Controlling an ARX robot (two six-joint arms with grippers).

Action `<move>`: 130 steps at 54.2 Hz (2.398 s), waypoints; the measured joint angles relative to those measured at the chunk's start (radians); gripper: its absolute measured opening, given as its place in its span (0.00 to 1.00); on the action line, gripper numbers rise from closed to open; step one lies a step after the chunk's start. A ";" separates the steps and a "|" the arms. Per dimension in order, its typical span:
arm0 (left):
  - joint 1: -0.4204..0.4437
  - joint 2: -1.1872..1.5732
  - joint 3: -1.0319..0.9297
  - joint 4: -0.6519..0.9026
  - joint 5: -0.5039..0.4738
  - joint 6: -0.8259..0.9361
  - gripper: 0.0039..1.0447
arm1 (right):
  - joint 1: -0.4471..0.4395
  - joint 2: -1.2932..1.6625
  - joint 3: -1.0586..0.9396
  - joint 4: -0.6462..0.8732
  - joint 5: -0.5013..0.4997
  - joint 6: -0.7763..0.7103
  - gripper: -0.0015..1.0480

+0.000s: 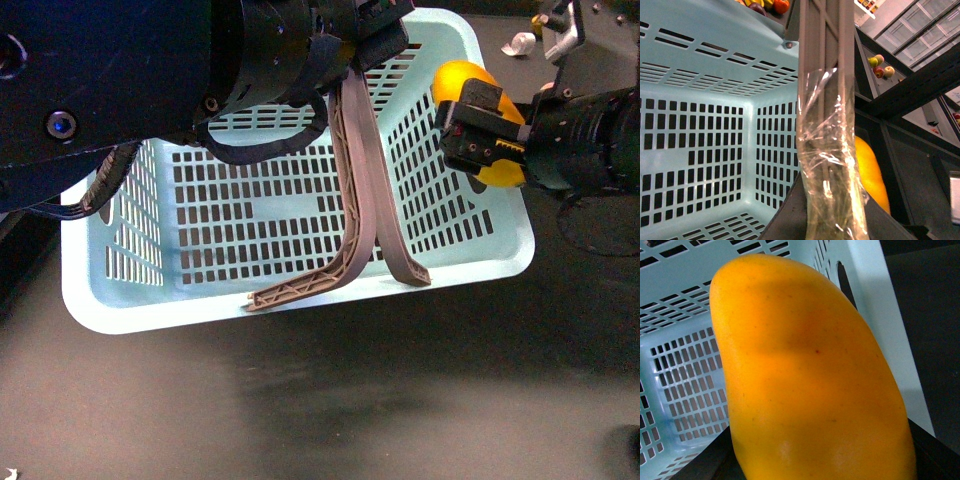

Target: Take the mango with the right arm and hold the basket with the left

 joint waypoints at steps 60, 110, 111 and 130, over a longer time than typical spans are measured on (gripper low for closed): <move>0.000 0.006 0.000 0.000 0.000 0.004 0.07 | -0.149 -0.676 -0.371 -0.068 -0.032 0.018 0.92; 0.000 0.006 0.000 0.000 0.000 0.003 0.07 | -0.259 -1.332 -0.801 0.040 0.044 -0.374 0.25; 0.000 0.006 0.000 0.000 0.000 0.003 0.07 | -0.259 -1.337 -0.811 0.050 0.044 -0.376 0.22; 0.000 0.006 0.000 0.000 -0.001 0.004 0.07 | -0.260 -1.505 -0.827 -0.098 0.043 -0.388 0.02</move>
